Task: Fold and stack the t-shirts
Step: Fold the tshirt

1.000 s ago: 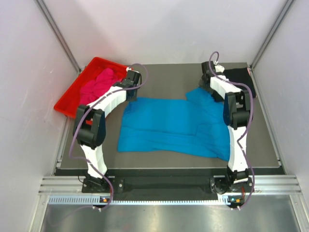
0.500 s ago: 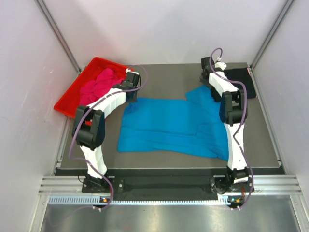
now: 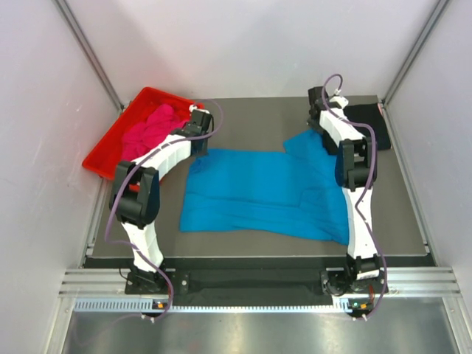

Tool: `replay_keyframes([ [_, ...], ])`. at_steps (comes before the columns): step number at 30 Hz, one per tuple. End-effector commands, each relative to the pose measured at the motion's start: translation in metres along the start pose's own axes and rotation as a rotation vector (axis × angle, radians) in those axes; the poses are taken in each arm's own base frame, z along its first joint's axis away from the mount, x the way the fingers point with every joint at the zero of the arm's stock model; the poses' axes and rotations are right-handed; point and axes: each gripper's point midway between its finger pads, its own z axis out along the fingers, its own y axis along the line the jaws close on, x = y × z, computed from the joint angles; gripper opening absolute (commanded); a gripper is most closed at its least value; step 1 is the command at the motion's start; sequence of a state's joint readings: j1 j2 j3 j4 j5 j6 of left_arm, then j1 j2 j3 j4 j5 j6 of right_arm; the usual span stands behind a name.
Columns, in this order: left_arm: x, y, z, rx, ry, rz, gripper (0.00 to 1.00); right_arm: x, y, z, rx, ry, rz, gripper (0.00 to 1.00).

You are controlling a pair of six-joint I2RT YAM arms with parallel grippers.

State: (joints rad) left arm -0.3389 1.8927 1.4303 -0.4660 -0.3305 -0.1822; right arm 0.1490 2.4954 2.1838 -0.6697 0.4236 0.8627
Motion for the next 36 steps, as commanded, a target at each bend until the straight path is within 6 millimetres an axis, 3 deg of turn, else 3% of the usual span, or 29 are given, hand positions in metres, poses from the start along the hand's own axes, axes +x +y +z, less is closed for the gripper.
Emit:
replay_keyframes([
  [1, -0.033, 0.008, -0.016, -0.001, -0.103, -0.064, 0.0, 0.002, -0.003, -0.005, -0.027, 0.019, 0.007, 0.0],
  [2, -0.033, 0.009, -0.015, -0.004, -0.102, -0.063, 0.0, -0.002, 0.001, -0.01, -0.052, 0.012, 0.004, 0.0],
  [3, -0.035, 0.011, -0.017, -0.006, -0.107, -0.068, 0.0, -0.019, 0.013, -0.025, -0.11, -0.026, 0.011, 0.0],
  [4, -0.036, 0.012, -0.017, -0.005, -0.108, -0.068, 0.0, -0.016, 0.016, -0.03, -0.14, -0.012, 0.0, 0.0],
  [6, -0.038, 0.014, -0.018, -0.006, -0.109, -0.078, 0.0, -0.033, 0.025, -0.054, -0.207, -0.037, 0.007, 0.0],
  [12, -0.035, 0.019, -0.021, -0.016, -0.097, -0.076, 0.0, -0.05, 0.016, -0.098, -0.255, -0.07, 0.027, 0.0],
  [13, -0.035, 0.019, -0.022, -0.018, -0.099, -0.078, 0.0, -0.041, 0.006, -0.096, -0.234, -0.055, 0.021, 0.0],
  [15, -0.034, 0.019, -0.022, -0.015, -0.101, -0.08, 0.0, -0.044, 0.006, -0.111, -0.272, -0.066, 0.051, 0.0],
  [16, -0.033, 0.019, -0.022, -0.012, -0.101, -0.083, 0.0, -0.028, -0.001, -0.107, -0.271, -0.028, 0.043, 0.0],
  [18, -0.033, 0.018, -0.021, -0.009, -0.097, -0.084, 0.0, -0.03, 0.001, -0.12, -0.317, -0.036, 0.071, 0.0],
  [19, -0.033, 0.018, -0.022, -0.007, -0.097, -0.083, 0.0, -0.018, -0.005, -0.117, -0.32, -0.01, 0.067, 0.0],
  [25, -0.035, 0.02, -0.026, -0.011, -0.111, -0.085, 0.0, -0.007, -0.015, -0.132, -0.352, 0.003, 0.093, 0.0],
  [30, -0.029, 0.018, -0.023, -0.004, -0.102, -0.082, 0.0, -0.002, -0.015, -0.145, -0.399, 0.023, 0.126, 0.0],
  [36, -0.025, 0.018, -0.021, -0.007, -0.09, -0.086, 0.0, 0.027, -0.02, -0.154, -0.445, 0.079, 0.125, 0.0],
])
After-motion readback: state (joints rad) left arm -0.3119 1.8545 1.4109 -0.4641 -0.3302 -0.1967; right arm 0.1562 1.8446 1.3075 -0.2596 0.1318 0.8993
